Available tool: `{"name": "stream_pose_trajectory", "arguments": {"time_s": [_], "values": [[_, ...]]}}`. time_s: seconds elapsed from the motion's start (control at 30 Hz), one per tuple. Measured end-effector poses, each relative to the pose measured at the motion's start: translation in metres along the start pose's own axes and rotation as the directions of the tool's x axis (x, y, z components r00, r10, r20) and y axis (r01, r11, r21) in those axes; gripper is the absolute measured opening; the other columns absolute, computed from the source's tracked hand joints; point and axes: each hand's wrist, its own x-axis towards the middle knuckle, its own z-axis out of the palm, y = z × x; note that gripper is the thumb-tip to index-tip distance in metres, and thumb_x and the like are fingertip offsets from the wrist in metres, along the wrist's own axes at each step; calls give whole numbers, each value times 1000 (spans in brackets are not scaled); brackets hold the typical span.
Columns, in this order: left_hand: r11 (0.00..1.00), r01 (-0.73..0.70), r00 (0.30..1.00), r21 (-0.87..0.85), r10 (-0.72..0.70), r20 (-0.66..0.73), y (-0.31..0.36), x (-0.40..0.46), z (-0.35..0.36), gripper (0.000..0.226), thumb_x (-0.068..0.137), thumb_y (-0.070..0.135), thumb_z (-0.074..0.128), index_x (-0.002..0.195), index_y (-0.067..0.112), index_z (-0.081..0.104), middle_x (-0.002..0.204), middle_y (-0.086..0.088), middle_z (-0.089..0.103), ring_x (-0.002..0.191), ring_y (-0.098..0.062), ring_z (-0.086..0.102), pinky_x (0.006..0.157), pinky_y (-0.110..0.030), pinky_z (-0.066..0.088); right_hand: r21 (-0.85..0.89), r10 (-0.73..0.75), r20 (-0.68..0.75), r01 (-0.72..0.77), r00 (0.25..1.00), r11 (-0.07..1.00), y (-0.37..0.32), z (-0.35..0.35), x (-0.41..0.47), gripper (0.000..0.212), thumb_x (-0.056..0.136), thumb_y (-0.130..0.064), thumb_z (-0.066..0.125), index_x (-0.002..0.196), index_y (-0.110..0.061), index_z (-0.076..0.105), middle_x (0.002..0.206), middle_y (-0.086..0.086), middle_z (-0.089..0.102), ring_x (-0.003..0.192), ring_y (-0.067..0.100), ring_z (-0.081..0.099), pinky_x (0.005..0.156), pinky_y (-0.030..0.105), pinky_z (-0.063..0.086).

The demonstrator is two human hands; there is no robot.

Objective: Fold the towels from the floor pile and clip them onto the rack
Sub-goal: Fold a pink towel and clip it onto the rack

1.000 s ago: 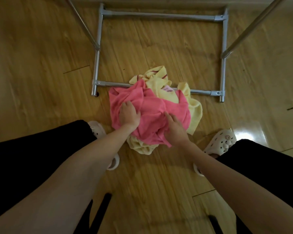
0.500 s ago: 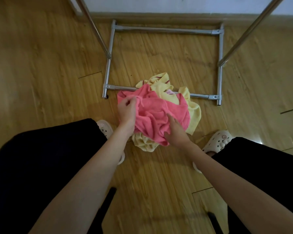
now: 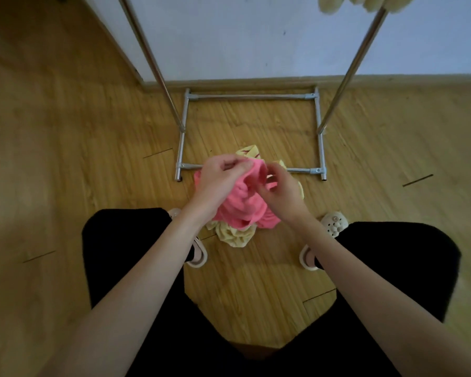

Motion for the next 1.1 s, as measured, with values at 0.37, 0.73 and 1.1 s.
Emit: {"name": "stream_pose_trajectory", "arguments": {"time_s": [0.37, 0.73, 1.1], "values": [[987, -136, 980, -82, 122, -157, 56, -49, -39, 8, 81, 14, 71, 87, 19, 74, 81, 10, 73, 84, -4, 67, 77, -17, 48, -149, -105, -20, 101, 994, 984, -64, -75, -55, 10, 97, -10, 49, 88, -13, 53, 70, -12, 51, 61, 1, 48, 55, 8, 38], [954, -270, 959, 132, 278, -46, 69, -17, -42, 17, 88, -2, 61, 101, -1, 71, 94, -10, 69, 66, 12, 57, 71, -12, 44, 404, -131, -40, 136, 991, 904, -171, -115, -73, 12, 96, -8, 52, 103, -12, 61, 54, -5, 52, 47, 8, 42, 44, 22, 40], [957, -289, 914, -15, 280, 293, 44, -84, -58, 27, 79, 4, 59, 104, 11, 61, 100, -1, 64, 96, -15, 62, 83, -26, 52, 688, -126, -75, 143, 989, 711, -197, -102, -71, 19, 96, 2, 47, 98, 2, 65, 74, 7, 60, 61, 15, 56, 60, 21, 50]]}}
